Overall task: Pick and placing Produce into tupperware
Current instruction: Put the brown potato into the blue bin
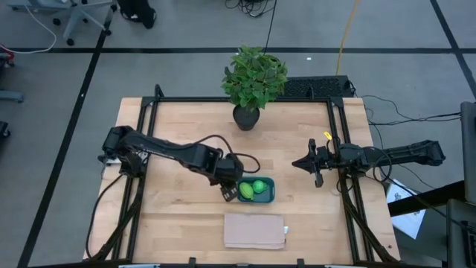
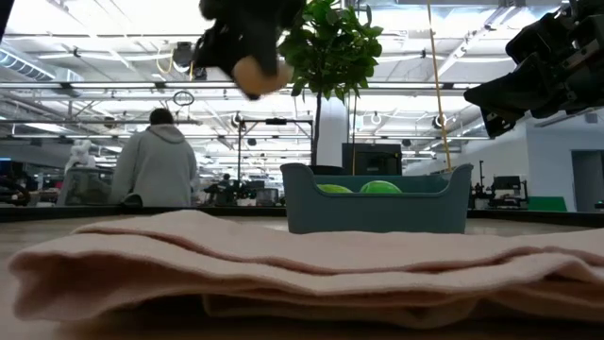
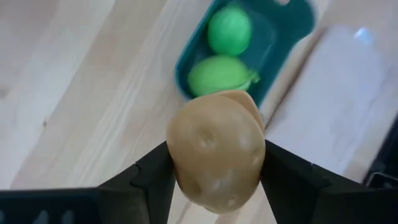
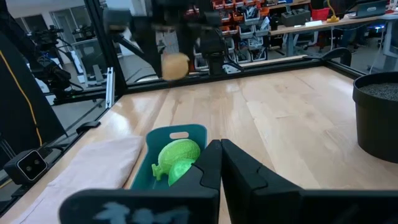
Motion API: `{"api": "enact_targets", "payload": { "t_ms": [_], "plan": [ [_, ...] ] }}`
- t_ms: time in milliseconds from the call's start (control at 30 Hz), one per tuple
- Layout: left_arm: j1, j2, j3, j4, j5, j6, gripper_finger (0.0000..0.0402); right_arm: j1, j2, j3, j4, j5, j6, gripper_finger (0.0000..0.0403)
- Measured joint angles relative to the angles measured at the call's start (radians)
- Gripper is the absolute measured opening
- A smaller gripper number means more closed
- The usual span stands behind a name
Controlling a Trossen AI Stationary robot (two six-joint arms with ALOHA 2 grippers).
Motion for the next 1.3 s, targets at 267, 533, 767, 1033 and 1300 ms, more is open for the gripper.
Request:
{"api": "enact_targets", "payload": {
  "t_ms": [267,533,767,1033,1300],
  "plan": [
    [0.000,0.000,0.066,-0.021,-0.022,0.033,0.0209,0.000,0.000,0.000,0.000,0.000,0.000,0.0000],
    [0.000,0.000,0.066,-0.016,-0.022,0.034,0.0209,0.000,0.000,0.000,0.000,0.000,0.000,0.0000],
    [0.012,0.002,0.066,0.040,-0.011,0.017,0.0209,0.000,0.000,0.000,0.000,0.000,0.000,0.0000],
    [0.018,0.004,0.066,0.114,0.008,0.011,0.0209,0.000,0.000,0.000,0.000,0.000,0.000,0.0000],
    [0.052,0.059,0.066,0.239,0.086,0.050,0.0209,0.000,0.000,0.000,-0.002,0.000,0.000,0.0000]
  ]
}}
